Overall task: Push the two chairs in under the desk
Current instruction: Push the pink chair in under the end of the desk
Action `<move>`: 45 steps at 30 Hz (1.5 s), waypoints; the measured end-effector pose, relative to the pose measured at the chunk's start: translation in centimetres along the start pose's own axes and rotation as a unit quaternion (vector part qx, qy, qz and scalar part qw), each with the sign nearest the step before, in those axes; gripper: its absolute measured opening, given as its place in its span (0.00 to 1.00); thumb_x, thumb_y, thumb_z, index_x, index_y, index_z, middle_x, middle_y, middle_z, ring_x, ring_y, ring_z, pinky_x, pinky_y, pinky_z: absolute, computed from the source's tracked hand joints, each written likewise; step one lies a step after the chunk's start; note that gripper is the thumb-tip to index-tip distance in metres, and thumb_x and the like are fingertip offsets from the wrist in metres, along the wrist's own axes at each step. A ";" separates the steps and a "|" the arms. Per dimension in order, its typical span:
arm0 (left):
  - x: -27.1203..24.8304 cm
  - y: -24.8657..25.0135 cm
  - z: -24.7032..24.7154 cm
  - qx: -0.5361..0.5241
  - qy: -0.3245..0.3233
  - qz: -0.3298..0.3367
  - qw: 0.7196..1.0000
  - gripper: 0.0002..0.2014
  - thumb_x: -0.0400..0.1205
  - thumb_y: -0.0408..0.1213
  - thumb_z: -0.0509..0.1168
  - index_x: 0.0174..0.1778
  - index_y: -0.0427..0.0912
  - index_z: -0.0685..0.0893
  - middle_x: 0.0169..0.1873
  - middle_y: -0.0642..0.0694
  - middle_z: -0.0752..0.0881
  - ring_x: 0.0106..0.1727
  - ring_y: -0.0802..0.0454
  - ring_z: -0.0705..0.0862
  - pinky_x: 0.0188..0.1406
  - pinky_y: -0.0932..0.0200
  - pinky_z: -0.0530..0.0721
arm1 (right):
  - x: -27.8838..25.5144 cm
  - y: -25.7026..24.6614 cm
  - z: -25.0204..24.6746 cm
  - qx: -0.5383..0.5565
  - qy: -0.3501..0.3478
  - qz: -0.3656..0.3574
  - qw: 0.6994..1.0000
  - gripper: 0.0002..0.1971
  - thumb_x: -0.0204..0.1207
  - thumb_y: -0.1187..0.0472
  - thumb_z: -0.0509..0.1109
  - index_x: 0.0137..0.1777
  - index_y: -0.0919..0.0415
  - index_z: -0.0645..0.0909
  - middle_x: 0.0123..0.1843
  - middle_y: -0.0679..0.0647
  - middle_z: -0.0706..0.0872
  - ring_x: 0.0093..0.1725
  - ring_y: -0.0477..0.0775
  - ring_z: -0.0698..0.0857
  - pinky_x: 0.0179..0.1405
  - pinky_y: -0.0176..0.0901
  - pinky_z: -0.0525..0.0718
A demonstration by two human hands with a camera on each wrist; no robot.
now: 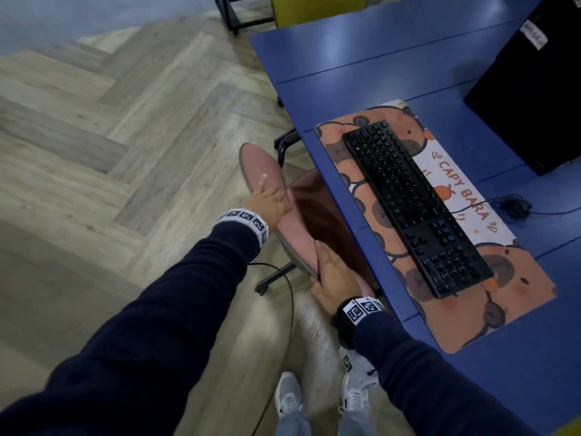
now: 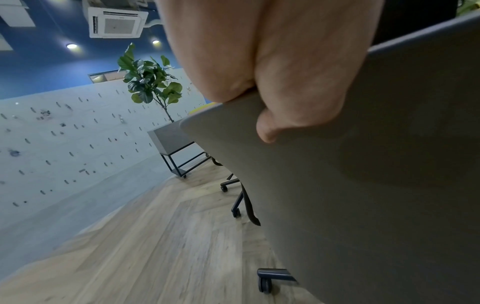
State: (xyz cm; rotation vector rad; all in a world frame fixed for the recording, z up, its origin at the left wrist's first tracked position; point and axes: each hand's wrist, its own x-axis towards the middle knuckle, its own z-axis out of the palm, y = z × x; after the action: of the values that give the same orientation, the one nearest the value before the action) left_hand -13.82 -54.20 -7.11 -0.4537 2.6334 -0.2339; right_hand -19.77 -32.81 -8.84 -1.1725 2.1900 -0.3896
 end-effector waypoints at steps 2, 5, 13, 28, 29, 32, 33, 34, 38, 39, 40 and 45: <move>1.2 0.1 -0.5 -0.011 0.025 -0.034 0.999 0.27 0.85 0.30 0.56 0.81 0.50 0.69 0.85 0.38 0.62 0.87 0.38 0.55 0.83 0.28 0.41 | 0.5 0.0 -0.2 -0.008 0.034 -0.004 0.999 0.39 0.77 0.62 0.66 0.86 0.64 0.54 0.86 0.62 0.61 0.83 0.60 0.64 0.83 0.46 0.60; 3.0 0.2 -1.1 -0.040 0.059 -0.069 0.995 0.27 0.85 0.31 0.57 0.82 0.50 0.67 0.86 0.36 0.56 0.87 0.34 0.51 0.81 0.26 0.40 | 1.5 0.1 -0.6 -0.036 0.090 -0.001 0.995 0.36 0.76 0.64 0.67 0.84 0.67 0.60 0.80 0.62 0.68 0.77 0.61 0.68 0.79 0.47 0.66; 7.3 -0.7 -2.8 -0.088 0.060 -0.081 0.991 0.25 0.85 0.29 0.57 0.79 0.47 0.73 0.84 0.37 0.59 0.87 0.32 0.47 0.80 0.23 0.42 | 4.5 0.3 -1.1 -0.024 0.144 0.013 0.989 0.34 0.71 0.68 0.68 0.79 0.71 0.66 0.70 0.64 0.74 0.67 0.63 0.73 0.71 0.53 0.76; 8.2 -1.4 -2.9 -0.092 0.064 -0.042 0.993 0.28 0.82 0.27 0.59 0.79 0.49 0.72 0.83 0.39 0.63 0.87 0.34 0.48 0.80 0.23 0.42 | 5.7 1.5 -1.5 -0.071 0.105 -0.002 0.992 0.37 0.71 0.64 0.69 0.81 0.71 0.63 0.75 0.64 0.70 0.72 0.63 0.70 0.76 0.54 0.72; 8.0 -1.5 -2.9 -0.088 0.061 -0.037 0.994 0.29 0.82 0.27 0.60 0.80 0.49 0.71 0.83 0.39 0.63 0.87 0.35 0.48 0.80 0.23 0.42 | 5.7 1.5 -1.6 -0.073 0.103 -0.002 0.992 0.37 0.71 0.64 0.69 0.81 0.71 0.63 0.75 0.64 0.70 0.73 0.64 0.70 0.77 0.54 0.71; 7.4 -1.4 -2.5 -0.087 0.060 -0.028 0.994 0.32 0.80 0.27 0.61 0.82 0.50 0.69 0.84 0.41 0.62 0.88 0.37 0.49 0.80 0.25 0.41 | 5.7 1.3 -1.7 -0.066 0.089 0.001 0.994 0.38 0.73 0.63 0.69 0.83 0.70 0.60 0.80 0.65 0.69 0.77 0.64 0.69 0.82 0.51 0.65; 7.2 -1.2 -2.3 -0.088 0.062 -0.026 0.994 0.32 0.80 0.27 0.61 0.82 0.49 0.69 0.84 0.42 0.62 0.88 0.37 0.49 0.80 0.25 0.41 | 5.6 1.2 -1.7 -0.061 0.084 0.003 0.995 0.38 0.74 0.64 0.68 0.83 0.69 0.59 0.81 0.64 0.68 0.78 0.63 0.68 0.81 0.49 0.63; 6.8 -0.8 -2.2 -0.089 0.061 -0.024 0.994 0.31 0.80 0.28 0.61 0.81 0.49 0.69 0.84 0.42 0.63 0.88 0.38 0.49 0.81 0.25 0.41 | 5.5 1.1 -1.7 -0.056 0.078 0.005 0.995 0.38 0.75 0.64 0.68 0.84 0.69 0.58 0.81 0.64 0.67 0.79 0.63 0.68 0.81 0.48 0.63; 5.4 0.6 -1.8 -0.082 0.046 -0.002 0.996 0.36 0.76 0.30 0.66 0.82 0.48 0.67 0.84 0.43 0.63 0.87 0.38 0.51 0.80 0.22 0.41 | 5.3 1.1 -1.7 -0.041 0.068 0.018 0.997 0.38 0.76 0.67 0.66 0.85 0.68 0.55 0.83 0.64 0.66 0.80 0.62 0.68 0.79 0.47 0.65; 5.1 0.9 -1.8 -0.082 0.048 0.001 0.995 0.36 0.76 0.31 0.66 0.82 0.48 0.66 0.84 0.43 0.63 0.87 0.38 0.52 0.80 0.22 0.41 | 5.3 1.1 -1.7 -0.041 0.068 0.020 0.997 0.39 0.75 0.67 0.66 0.85 0.68 0.54 0.84 0.64 0.65 0.81 0.62 0.68 0.79 0.47 0.65; 4.8 1.2 -1.7 -0.084 0.051 0.005 0.995 0.36 0.76 0.31 0.66 0.82 0.47 0.66 0.84 0.43 0.63 0.87 0.38 0.52 0.80 0.22 0.41 | 5.2 1.1 -1.7 -0.040 0.069 0.021 0.997 0.39 0.75 0.68 0.66 0.85 0.68 0.54 0.84 0.64 0.65 0.81 0.62 0.68 0.79 0.46 0.65; 2.4 3.2 -1.2 -0.079 0.057 0.018 0.995 0.40 0.75 0.33 0.68 0.85 0.45 0.61 0.85 0.43 0.61 0.87 0.39 0.52 0.83 0.27 0.43 | 4.4 1.7 -1.3 -0.037 0.075 0.018 0.996 0.38 0.76 0.69 0.65 0.85 0.67 0.54 0.84 0.64 0.65 0.81 0.62 0.69 0.80 0.48 0.65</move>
State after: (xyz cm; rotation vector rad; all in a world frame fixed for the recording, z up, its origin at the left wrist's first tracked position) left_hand -17.25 -51.95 -7.76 -0.4577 2.7820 -0.0404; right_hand -23.57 -35.52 -10.38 -1.1743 2.3706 -0.3963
